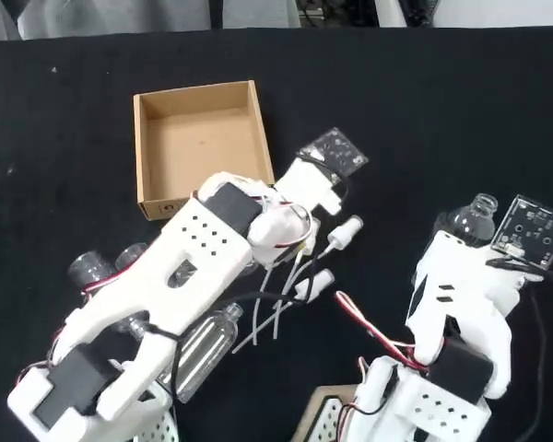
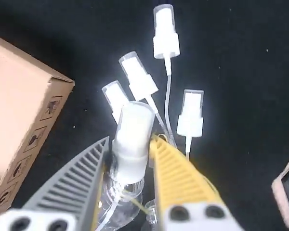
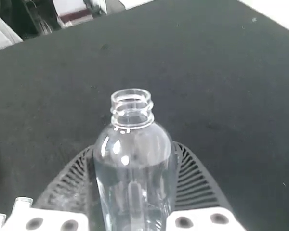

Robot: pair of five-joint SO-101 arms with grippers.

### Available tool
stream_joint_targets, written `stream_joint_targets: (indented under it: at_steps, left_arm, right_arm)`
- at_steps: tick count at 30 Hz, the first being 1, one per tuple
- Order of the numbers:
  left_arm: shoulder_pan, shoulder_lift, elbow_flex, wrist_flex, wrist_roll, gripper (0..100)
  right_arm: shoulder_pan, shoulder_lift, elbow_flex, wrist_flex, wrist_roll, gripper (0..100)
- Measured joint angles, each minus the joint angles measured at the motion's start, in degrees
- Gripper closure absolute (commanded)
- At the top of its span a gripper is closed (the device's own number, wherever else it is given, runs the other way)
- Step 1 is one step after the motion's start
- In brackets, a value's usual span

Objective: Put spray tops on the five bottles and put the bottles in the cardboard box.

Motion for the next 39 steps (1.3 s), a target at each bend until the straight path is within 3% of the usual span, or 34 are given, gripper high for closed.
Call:
stream_joint_targets:
  at_steps: [14, 20, 39]
  left_arm:
    - [0.0, -9.6, 0.0, -1.9, 4.0, 97]
    - [0.0, -11.8, 0.0, -5.0, 5.4, 97]
    - [0.0, -21.5, 0.0, -16.9, 8.9, 97]
  right_arm:
    - [-2.5, 0.0, 2.8, -3.5, 0.0, 97.7]
    - [-6.0, 0.0, 2.8, -3.5, 0.0, 97.7]
    - [-6.5, 0.0, 7.0, -8.6, 0.0, 97.7]
